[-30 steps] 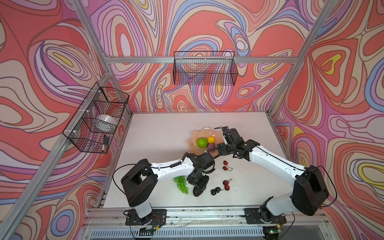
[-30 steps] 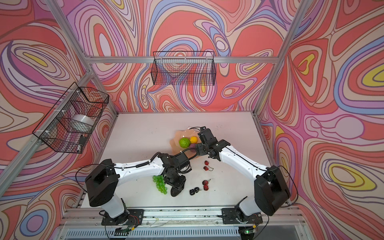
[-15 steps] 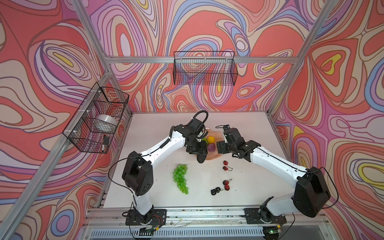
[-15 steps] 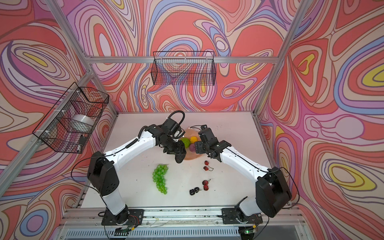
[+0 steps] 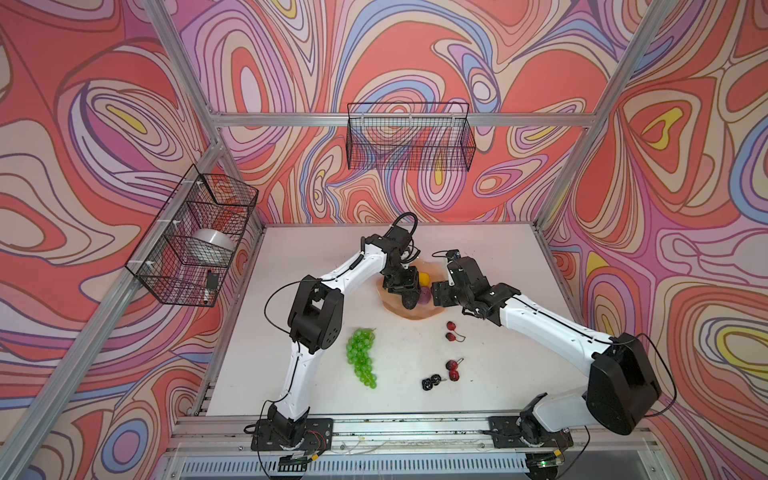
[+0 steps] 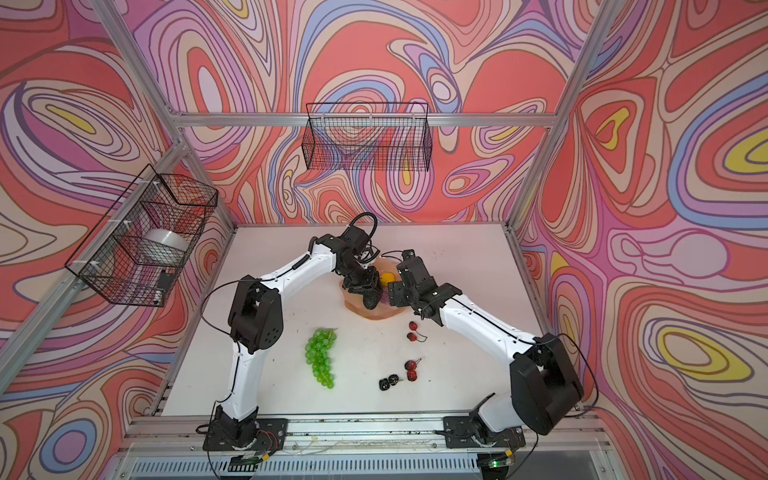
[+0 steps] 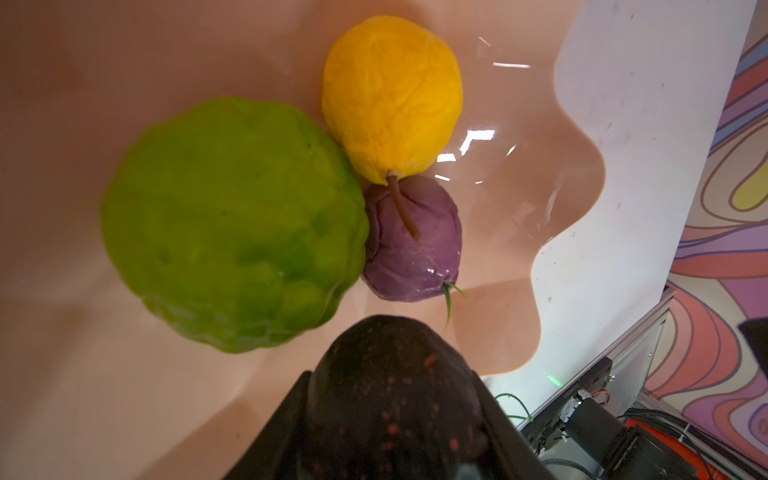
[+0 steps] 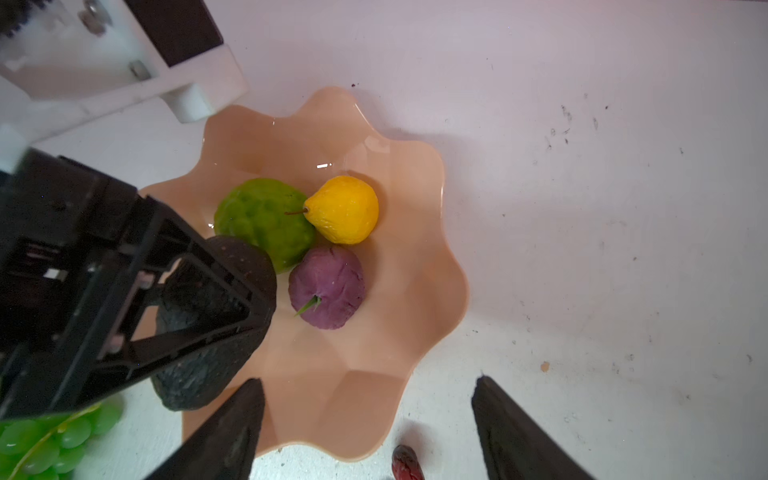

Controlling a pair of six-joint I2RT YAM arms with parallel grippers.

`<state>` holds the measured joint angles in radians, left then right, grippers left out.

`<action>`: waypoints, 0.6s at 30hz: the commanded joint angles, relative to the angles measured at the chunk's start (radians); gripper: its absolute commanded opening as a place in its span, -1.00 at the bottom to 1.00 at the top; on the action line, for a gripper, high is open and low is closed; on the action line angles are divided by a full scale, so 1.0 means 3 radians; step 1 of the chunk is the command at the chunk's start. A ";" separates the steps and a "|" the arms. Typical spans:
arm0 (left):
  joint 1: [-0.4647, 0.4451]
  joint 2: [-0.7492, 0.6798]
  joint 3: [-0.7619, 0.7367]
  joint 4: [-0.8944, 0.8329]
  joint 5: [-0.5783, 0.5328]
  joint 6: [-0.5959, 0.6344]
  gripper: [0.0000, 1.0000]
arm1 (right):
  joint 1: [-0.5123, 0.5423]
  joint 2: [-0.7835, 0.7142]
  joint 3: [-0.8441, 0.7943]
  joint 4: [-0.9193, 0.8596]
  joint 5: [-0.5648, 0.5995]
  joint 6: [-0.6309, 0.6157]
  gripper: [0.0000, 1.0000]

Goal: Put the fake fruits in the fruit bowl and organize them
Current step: 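Carry the dark avocado with the left gripper into the bowl beside the fig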

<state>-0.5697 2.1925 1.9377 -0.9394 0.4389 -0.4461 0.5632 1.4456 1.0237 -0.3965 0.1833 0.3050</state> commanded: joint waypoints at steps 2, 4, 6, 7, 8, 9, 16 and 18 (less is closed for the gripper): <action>0.0001 0.0108 0.0219 -0.0367 -0.0232 0.0310 -0.10 | -0.0011 -0.0029 -0.0057 0.0064 0.0048 -0.0014 0.64; 0.0002 0.0121 0.0219 -0.0414 -0.0293 0.0382 -0.10 | -0.0011 -0.0017 -0.0066 0.0072 0.0050 -0.0025 0.64; 0.0002 0.0146 0.0229 -0.0460 -0.0330 0.0440 -0.10 | -0.0010 0.0014 -0.0073 0.0084 0.0030 -0.0038 0.64; 0.0002 0.0162 0.0232 -0.0478 -0.0347 0.0458 -0.10 | -0.0009 0.0024 -0.0073 0.0084 0.0026 -0.0040 0.65; -0.0001 0.0180 0.0241 -0.0509 -0.0353 0.0476 -0.10 | -0.0011 0.0037 -0.0073 0.0084 0.0027 -0.0045 0.65; -0.0001 0.0200 0.0244 -0.0523 -0.0351 0.0496 -0.13 | -0.0011 0.0043 -0.0077 0.0079 0.0032 -0.0045 0.65; -0.0100 0.0278 0.0259 -0.0531 -0.0444 0.0617 -0.13 | -0.0011 0.0056 -0.0116 0.0105 0.0111 -0.0099 0.65; -0.0134 0.0322 0.0285 -0.0537 -0.0491 0.0648 -0.13 | -0.0011 0.0068 -0.0130 0.0095 0.0142 -0.0122 0.65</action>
<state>-0.5900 2.2597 1.9907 -1.0599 0.3237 -0.2913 0.5632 1.4498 1.0016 -0.3817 0.1978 0.2863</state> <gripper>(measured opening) 0.523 0.824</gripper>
